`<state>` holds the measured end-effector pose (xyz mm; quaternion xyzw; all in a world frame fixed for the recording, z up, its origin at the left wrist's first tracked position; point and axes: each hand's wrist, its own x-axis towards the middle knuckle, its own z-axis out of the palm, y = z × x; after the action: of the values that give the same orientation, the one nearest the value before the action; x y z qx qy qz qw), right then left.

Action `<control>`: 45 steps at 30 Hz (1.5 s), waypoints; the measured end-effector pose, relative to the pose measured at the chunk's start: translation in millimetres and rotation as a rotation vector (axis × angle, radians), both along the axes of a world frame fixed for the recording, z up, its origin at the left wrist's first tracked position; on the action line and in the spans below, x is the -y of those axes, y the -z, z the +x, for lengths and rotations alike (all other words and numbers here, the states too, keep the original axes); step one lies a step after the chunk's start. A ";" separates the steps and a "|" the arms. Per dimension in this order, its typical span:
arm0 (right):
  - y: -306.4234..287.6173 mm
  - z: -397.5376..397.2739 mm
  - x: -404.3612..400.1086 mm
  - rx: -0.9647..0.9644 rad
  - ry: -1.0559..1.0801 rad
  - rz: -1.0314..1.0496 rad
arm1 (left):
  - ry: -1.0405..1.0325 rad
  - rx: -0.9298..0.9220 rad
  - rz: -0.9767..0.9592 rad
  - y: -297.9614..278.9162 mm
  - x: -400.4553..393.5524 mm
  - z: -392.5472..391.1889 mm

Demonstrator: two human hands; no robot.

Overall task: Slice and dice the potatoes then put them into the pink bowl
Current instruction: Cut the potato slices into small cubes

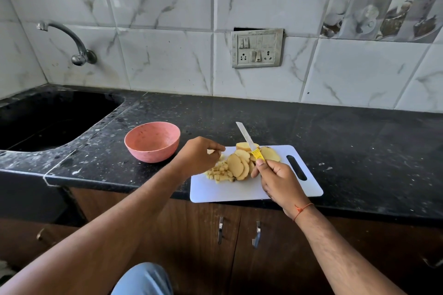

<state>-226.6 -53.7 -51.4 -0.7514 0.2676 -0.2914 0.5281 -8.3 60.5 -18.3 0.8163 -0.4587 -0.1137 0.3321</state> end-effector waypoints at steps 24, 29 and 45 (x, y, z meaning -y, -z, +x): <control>-0.2 -1.3 1.4 0.031 0.011 0.000 | -0.002 -0.077 -0.231 -0.3 9.6 -21.7; 0.8 0.5 1.8 0.023 0.010 0.014 | -0.080 -0.319 -0.457 18.5 -13.8 -13.2; 9.8 1.8 -67.5 -0.418 -0.069 -0.952 | -0.073 -0.510 -0.718 47.9 -38.3 -9.8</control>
<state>-224.8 13.9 -61.2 -0.9589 0.1804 -0.2069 0.0724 -18.1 98.8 -66.2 0.6105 -0.3432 -0.1331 0.7013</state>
